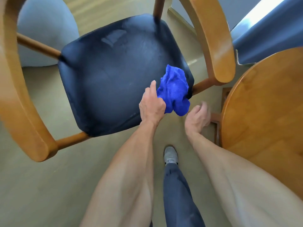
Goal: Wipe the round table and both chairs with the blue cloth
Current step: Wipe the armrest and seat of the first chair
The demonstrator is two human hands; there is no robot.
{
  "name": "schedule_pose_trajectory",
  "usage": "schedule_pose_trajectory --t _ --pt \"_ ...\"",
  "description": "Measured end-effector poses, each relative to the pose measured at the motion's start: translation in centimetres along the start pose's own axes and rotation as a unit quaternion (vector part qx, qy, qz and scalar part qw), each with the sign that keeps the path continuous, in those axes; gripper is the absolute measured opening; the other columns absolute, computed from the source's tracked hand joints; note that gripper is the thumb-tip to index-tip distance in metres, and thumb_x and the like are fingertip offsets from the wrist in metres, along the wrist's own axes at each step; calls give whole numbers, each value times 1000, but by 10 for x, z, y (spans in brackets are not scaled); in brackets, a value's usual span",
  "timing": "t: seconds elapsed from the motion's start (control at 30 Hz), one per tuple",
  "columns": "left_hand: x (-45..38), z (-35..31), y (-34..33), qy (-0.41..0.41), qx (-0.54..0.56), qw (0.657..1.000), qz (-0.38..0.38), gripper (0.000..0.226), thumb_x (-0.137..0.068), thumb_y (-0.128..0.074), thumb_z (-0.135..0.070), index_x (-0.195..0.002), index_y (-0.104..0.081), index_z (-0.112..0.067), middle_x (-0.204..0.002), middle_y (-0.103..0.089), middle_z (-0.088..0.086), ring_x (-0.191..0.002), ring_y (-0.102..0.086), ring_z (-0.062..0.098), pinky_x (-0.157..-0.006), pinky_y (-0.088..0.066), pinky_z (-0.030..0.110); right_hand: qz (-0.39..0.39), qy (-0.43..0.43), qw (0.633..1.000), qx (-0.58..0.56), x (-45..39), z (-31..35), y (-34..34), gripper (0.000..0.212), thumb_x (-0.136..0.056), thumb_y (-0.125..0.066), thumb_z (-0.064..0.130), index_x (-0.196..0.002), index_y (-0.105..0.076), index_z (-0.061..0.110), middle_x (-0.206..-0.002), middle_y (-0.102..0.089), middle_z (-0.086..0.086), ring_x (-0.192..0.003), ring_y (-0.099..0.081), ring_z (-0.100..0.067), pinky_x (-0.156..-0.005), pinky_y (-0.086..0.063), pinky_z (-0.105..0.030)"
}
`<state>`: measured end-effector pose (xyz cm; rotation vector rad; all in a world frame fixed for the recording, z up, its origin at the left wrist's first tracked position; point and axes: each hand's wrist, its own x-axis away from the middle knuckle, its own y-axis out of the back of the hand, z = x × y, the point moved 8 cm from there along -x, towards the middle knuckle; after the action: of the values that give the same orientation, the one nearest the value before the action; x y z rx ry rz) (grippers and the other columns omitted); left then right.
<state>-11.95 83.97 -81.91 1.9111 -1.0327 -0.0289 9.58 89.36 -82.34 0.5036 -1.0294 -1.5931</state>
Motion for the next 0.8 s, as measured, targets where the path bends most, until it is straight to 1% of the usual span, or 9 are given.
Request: schedule_pose_trajectory --t 0.07,0.13,0.27,0.33,0.4,0.5,0.57,0.7,0.8 --pt "-1 36 24 67 -77 991 -85 65 -82 -42 -4 -145 -41 -17 -130 -49 8 -110 -48 28 -84 -43 41 31 137 990 -9 12 37 -15 37 -96 -47 26 -126 -59 8 -115 -59 -15 -103 -56 -33 -86 -41 -38" --pt "0 80 48 186 -107 967 -140 59 -86 -43 -9 -145 -39 -16 -144 -38 16 -127 -40 34 -93 -38 44 71 230 970 13 28 64 -37 50 -91 -54 39 -132 -56 11 -118 -55 -16 -104 -54 -34 -87 -46 -42" --pt "4 154 90 323 -122 927 -146 58 -94 -45 -22 -149 -26 -21 -158 -13 22 -145 -16 38 -108 -26 50 99 216 963 127 42 79 -71 92 -70 -72 55 -151 -37 26 -138 -40 -26 -122 -44 -42 -102 -40 -48" --pt "1 183 109 361 -115 914 -146 58 -96 -41 -23 -151 -22 -22 -159 -9 23 -146 -12 38 -111 -23 50 97 192 964 156 42 85 -80 92 -70 -72 50 -151 -34 29 -138 -38 -26 -121 -43 -43 -101 -41 -50" --pt "-3 210 126 396 -102 901 -147 58 -98 -40 -25 -152 -20 -22 -158 -13 23 -144 -17 39 -110 -26 50 78 184 966 164 40 95 -84 81 -70 -69 43 -145 -42 29 -130 -42 -23 -112 -46 -42 -92 -46 -51" --pt "-10 232 132 410 -74 901 -123 57 -99 -37 -31 -152 -20 -22 -147 -33 21 -129 -38 38 -103 -35 50 57 182 971 148 50 100 -85 69 -67 -65 37 -134 -54 26 -116 -48 -19 -96 -48 -38 -77 -50 -48" --pt "-12 232 130 407 -72 903 -118 56 -100 -38 -33 -152 -19 -22 -145 -34 21 -127 -39 37 -101 -38 51 63 226 961 148 78 106 -91 64 -65 -64 35 -128 -58 25 -111 -50 -17 -91 -48 -36 -70 -48 -44" --pt "-14 227 124 410 -69 901 -123 57 -101 -42 -30 -151 -18 -19 -148 -28 23 -132 -35 40 -101 -40 51 134 328 916 188 162 121 -123 60 -65 -68 34 -124 -57 27 -113 -50 -14 -98 -46 -33 -75 -40 -41" --pt "-17 225 128 396 -87 905 -129 56 -99 -45 -24 -150 -21 -16 -150 -27 25 -134 -33 40 -104 -37 51 147 317 917 194 174 125 -133 58 -68 -64 31 -125 -57 28 -118 -51 -15 -103 -47 -32 -79 -38 -42"
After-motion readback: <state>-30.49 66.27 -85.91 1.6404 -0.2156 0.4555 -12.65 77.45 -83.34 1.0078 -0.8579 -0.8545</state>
